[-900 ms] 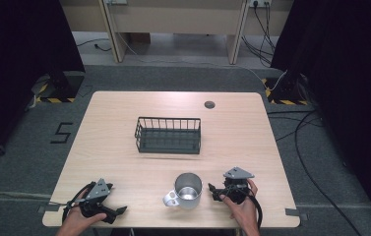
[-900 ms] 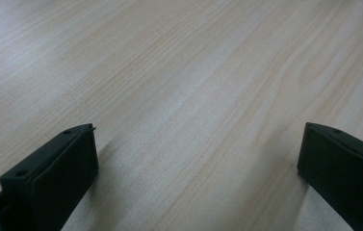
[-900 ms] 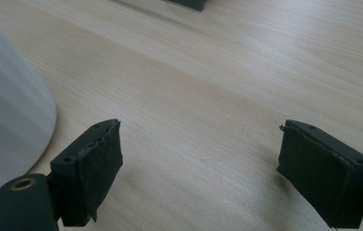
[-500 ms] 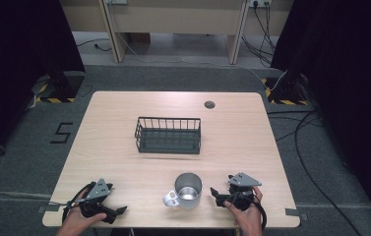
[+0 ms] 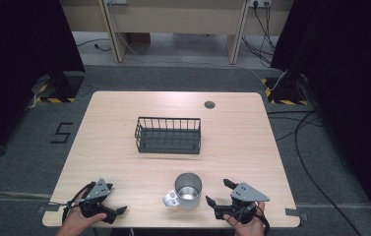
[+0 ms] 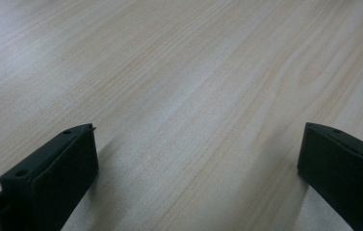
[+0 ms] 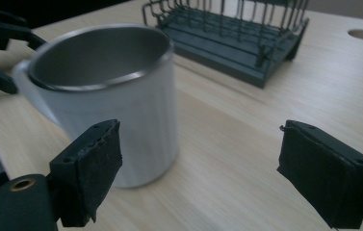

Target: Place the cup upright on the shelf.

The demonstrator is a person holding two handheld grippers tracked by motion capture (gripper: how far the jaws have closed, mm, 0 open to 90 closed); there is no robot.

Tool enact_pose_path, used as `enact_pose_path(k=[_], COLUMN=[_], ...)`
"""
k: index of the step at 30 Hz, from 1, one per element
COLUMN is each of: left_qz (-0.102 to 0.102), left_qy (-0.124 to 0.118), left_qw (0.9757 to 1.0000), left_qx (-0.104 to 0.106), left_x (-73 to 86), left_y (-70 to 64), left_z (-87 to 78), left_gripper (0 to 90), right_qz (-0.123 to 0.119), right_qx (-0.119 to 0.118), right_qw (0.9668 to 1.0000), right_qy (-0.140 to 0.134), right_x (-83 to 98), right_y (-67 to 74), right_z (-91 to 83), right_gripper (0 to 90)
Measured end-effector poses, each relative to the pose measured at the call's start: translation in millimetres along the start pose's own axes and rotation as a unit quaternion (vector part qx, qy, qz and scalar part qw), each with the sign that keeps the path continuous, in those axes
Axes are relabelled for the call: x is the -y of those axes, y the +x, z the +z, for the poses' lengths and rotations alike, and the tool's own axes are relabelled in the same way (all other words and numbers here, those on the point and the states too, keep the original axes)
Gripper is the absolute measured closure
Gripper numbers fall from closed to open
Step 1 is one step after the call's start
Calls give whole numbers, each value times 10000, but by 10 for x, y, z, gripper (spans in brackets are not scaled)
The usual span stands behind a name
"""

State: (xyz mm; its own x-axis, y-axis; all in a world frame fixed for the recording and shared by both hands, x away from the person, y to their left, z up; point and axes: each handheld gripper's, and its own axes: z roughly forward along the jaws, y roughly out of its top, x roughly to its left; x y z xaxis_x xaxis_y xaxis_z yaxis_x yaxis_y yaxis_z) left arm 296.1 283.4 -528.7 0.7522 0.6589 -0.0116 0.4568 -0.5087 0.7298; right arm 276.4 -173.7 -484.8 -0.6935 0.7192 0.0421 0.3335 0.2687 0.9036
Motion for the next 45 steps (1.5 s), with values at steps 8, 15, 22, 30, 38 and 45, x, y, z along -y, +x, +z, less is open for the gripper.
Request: enact_pose_path(k=[8,15,22,30,38,45], left_qz=[0,0,1,1,0,-1], left_qy=[1,0,0,1,0,-1], left_qw=[10000,10000,10000,10000,10000,10000], left_qx=[-3,-3,-3,-3,1,0], left_x=[0,0,0,0,0,0], left_y=[0,0,0,0,0,0], left_z=[0,0,0,0,0,0], left_gripper=[0,0,0,0,0,0], right_qz=[-212,-347,-452,-456,-313,-338], right_qx=[-357,-554,-848,-889,-1079,-1104], right_qw=[9988,9975,9947,9944,9929,9926], right_qy=[-269,-278,-376,-353,-398,-375], right_x=[-116,-164,-240,-304,-294,-304], right_y=[170,264,281,316,286,300], right_z=[13,154,293,421,524,606], right_gripper=[151,151,135,73,51,44])
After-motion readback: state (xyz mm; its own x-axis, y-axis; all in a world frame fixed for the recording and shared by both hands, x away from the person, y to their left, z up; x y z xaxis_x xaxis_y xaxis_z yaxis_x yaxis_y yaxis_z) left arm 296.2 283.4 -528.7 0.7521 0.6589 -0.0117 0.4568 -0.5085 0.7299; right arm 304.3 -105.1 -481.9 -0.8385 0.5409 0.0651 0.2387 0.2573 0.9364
